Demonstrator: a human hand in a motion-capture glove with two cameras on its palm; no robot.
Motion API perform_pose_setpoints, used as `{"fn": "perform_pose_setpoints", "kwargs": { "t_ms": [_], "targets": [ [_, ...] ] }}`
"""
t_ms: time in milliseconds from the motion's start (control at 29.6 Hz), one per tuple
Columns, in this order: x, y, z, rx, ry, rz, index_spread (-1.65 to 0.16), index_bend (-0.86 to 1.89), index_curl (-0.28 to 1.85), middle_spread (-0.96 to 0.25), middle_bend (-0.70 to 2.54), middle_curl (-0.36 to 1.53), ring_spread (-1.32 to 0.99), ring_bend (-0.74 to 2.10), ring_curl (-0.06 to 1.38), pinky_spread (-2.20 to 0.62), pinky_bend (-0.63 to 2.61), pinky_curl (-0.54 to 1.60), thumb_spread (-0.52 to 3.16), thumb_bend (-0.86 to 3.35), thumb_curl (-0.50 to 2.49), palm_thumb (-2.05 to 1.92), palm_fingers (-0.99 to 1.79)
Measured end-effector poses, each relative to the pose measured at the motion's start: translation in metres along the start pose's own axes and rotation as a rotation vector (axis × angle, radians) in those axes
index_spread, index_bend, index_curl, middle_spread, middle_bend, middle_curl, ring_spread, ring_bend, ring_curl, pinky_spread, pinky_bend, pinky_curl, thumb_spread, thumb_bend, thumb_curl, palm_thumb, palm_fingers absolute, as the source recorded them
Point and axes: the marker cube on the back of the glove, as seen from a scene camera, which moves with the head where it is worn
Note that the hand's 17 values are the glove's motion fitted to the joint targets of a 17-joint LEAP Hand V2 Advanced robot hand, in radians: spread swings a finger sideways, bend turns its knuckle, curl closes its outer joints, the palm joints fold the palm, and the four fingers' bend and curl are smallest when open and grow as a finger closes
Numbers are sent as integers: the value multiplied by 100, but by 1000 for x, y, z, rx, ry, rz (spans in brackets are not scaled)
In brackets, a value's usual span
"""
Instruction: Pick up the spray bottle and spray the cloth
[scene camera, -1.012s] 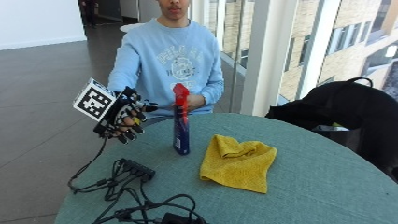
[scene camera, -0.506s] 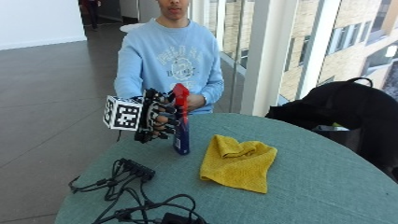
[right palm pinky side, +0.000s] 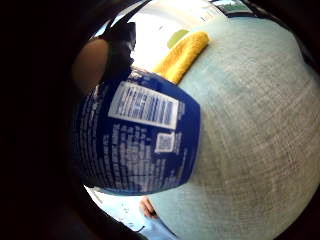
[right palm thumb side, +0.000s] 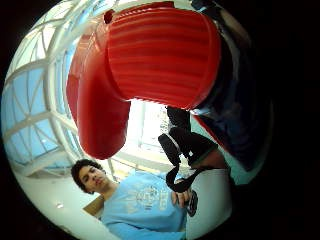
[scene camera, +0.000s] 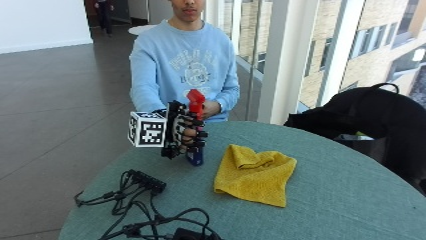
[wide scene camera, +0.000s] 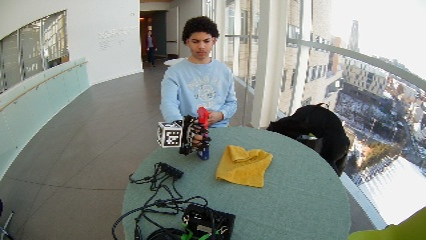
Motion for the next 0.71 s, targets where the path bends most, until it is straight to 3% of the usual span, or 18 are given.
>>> {"fn": "perform_pose_setpoints", "kwargs": {
  "t_ms": [337, 472, 573, 708],
  "targets": [
    [-2, -2, 9, 195, 48, -36, -37, 11, 21, -9, 42, 40, -4, 41, 32, 22, 28, 33, 98, 5, 36, 80, 75],
    [-1, -10, 10, 306, 86, -134, -35, 17, 24, -10, 42, 41, -5, 42, 33, 23, 24, 32, 96, 8, 41, 90, 87],
    [-1, -10, 9, 303, 96, -150, -33, 17, 26, -11, 38, 41, -6, 46, 35, 22, 23, 32, 89, 9, 44, 96, 95],
    [-6, -14, 6, 267, 93, -66, -32, 16, 28, -12, 36, 42, -6, 46, 36, 22, 22, 33, 81, 7, 48, 101, 99]
  ]
}}
